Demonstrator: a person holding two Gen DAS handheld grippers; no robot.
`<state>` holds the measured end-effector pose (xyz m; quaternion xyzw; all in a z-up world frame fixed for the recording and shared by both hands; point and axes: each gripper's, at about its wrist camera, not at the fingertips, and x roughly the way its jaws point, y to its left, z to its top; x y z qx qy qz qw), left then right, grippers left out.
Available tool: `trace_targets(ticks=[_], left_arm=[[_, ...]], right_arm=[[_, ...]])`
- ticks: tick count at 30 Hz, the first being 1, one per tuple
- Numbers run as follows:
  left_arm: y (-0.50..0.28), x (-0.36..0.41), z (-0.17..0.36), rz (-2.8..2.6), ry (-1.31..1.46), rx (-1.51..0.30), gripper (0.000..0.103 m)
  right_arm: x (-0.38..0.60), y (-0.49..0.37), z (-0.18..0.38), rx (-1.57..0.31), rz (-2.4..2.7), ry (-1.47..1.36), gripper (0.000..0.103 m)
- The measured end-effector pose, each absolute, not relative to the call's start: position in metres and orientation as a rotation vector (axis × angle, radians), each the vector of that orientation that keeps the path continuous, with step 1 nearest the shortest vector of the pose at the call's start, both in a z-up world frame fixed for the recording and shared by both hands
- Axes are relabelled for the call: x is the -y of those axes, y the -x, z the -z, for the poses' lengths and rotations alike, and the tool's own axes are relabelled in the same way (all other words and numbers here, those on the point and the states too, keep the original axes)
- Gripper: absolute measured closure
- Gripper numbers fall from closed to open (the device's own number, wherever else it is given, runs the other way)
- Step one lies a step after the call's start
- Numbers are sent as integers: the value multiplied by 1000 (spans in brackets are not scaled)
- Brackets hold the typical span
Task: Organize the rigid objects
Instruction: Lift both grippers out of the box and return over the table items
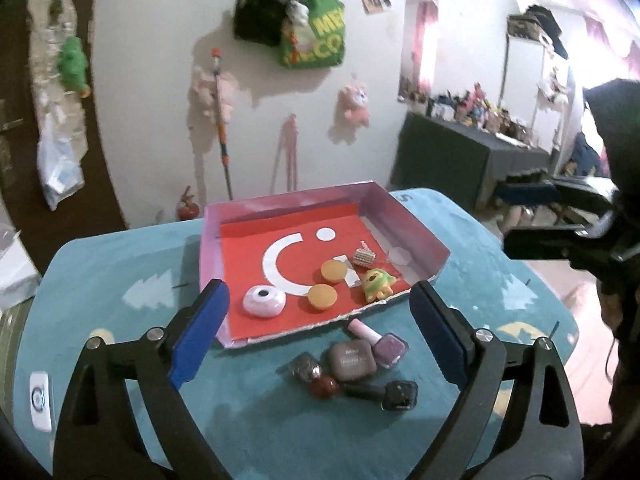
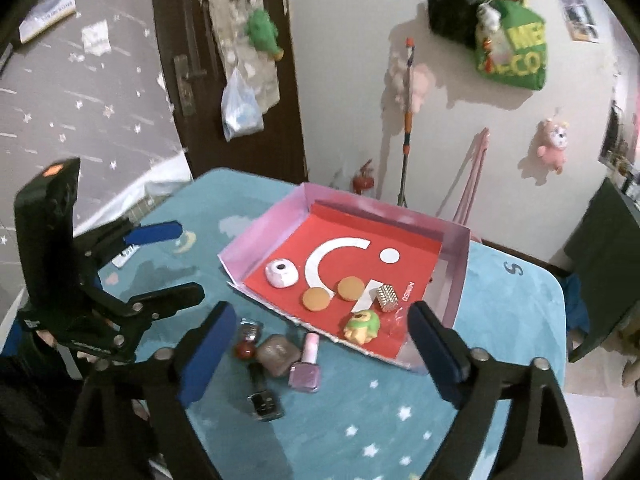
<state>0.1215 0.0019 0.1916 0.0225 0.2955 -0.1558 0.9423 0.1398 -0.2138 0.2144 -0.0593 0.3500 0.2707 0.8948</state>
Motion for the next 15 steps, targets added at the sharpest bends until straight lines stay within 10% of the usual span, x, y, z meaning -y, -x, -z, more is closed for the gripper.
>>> trace_targets(ticks=[15], left_arm=[[-43,-12,-139,184,81,-546,5]], right_arm=[[228,-29,-150,-530,-317,39,0]])
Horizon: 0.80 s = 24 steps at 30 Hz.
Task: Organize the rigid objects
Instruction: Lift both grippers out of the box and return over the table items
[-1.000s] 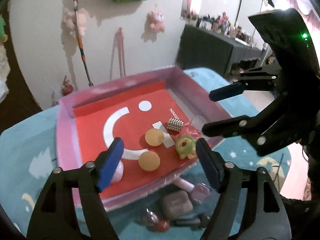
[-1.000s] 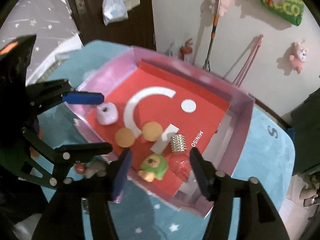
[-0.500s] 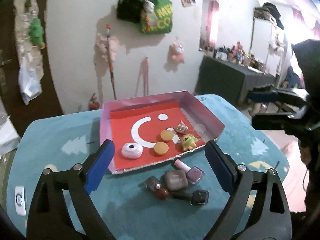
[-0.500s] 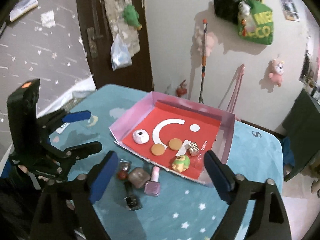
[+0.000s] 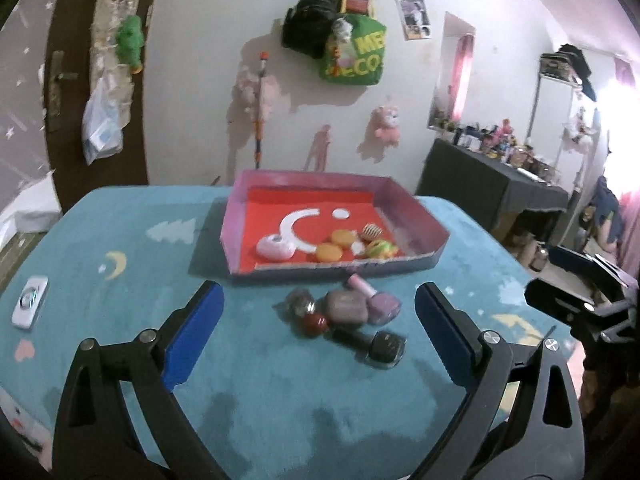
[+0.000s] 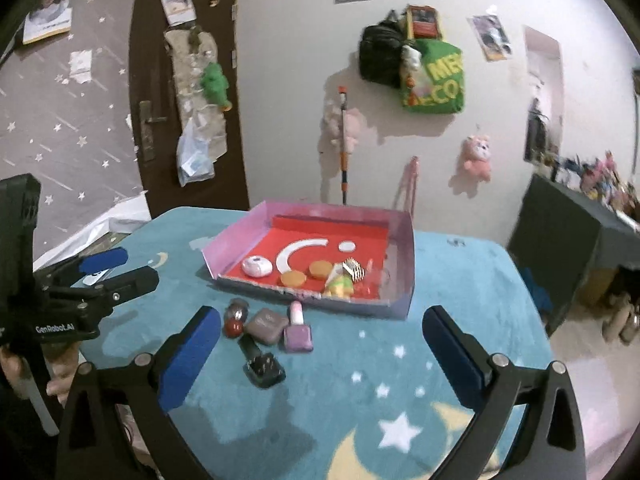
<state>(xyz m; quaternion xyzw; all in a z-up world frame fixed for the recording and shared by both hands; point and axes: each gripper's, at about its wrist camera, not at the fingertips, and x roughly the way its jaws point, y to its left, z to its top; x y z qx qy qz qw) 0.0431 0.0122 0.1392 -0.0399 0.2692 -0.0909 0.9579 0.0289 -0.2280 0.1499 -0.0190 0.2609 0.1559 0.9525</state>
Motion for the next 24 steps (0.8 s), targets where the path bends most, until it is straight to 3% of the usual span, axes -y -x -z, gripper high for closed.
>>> trace_targets(ticks=[10,24], left_arm=[[-37,-1,-74,114,42,-632,5],[-44,2,-42,96,41,-709,5]], right_arm=[[230,-23,-80,-584,-199,46,0],[227,-34,-34,-674,-204,-6,0]])
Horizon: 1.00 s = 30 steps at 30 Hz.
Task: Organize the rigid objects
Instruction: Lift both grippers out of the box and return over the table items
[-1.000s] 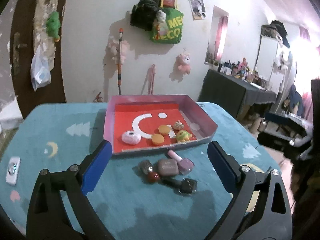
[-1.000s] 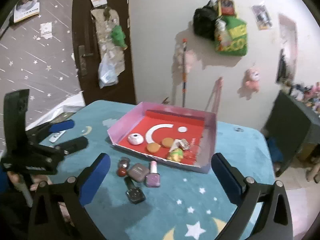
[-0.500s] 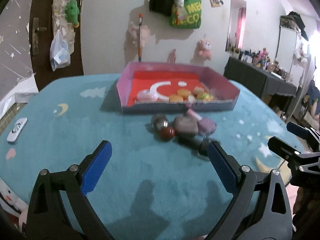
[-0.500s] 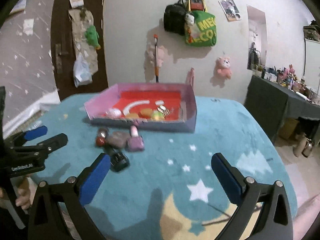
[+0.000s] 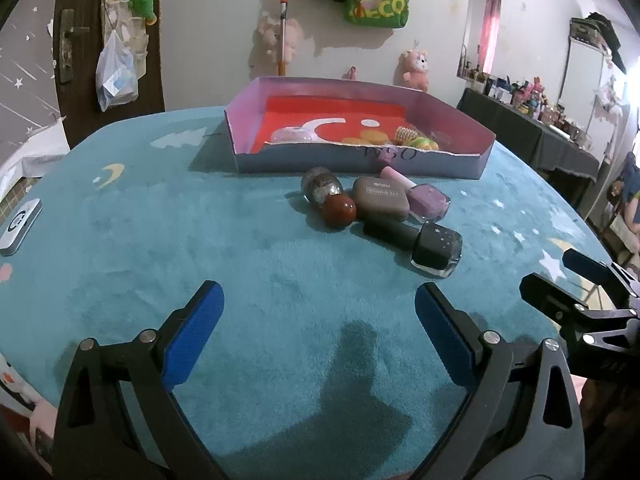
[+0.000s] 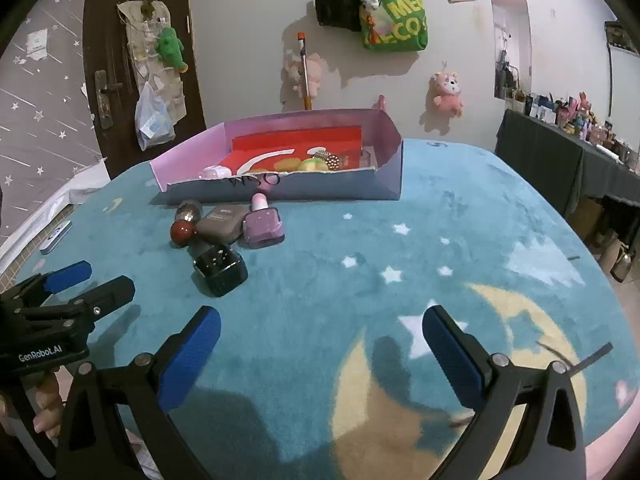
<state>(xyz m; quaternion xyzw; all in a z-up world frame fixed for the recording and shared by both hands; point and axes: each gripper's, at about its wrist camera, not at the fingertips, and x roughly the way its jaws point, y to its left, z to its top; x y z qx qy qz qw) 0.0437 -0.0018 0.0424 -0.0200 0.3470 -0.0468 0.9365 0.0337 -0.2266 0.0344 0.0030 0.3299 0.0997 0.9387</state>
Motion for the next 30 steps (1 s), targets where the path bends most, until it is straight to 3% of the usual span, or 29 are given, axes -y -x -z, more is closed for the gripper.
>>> trace_targets(ticks=[17,30], left_arm=[[-58,-1,-48,99,54,-722,5],[-114,-6,-60,86,59,-813,5]], right_arm=[[227,-43,-34,-683,-204,2,0],[220,-96,-44,-765,-267,6,0]])
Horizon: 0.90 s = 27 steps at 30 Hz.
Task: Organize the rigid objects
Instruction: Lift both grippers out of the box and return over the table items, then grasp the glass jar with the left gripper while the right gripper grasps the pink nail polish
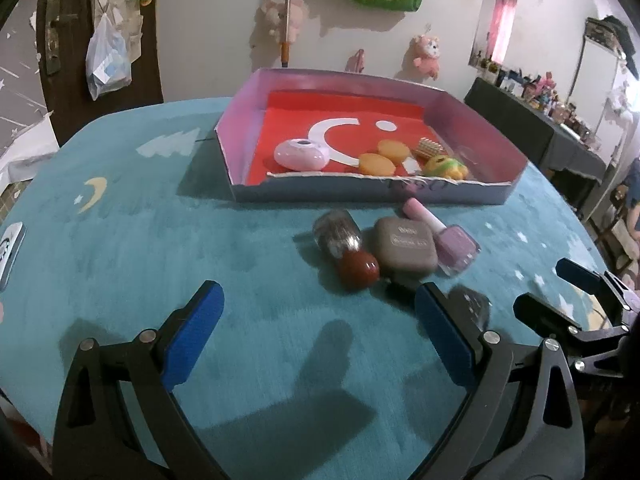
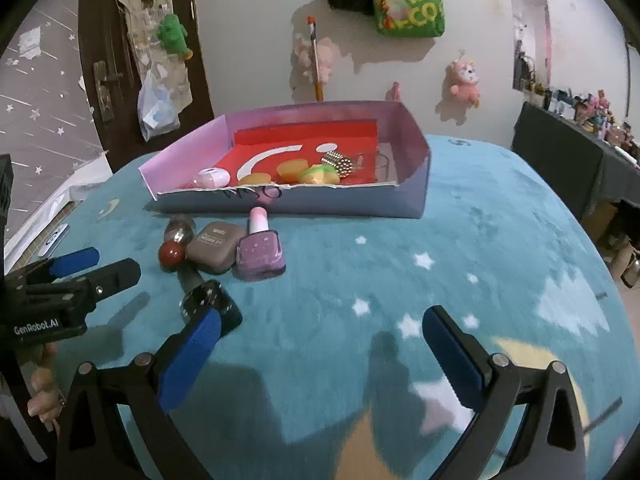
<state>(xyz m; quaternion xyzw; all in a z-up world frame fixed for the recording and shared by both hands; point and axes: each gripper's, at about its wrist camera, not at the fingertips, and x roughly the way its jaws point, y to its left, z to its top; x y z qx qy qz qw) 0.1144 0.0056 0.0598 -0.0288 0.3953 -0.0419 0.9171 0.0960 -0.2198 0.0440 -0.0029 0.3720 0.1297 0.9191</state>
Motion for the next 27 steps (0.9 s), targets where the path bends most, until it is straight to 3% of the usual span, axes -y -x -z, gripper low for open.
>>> trace_targets(ticks=[13,27], left_arm=[[-169,-8,-43,89,51,-968,5],[-168,-26,-37,14,-49,-971,5]], right_arm=[[204,-145,-43,-836,-330,33,0],[188,-171,-24,-929,-387,61,0]])
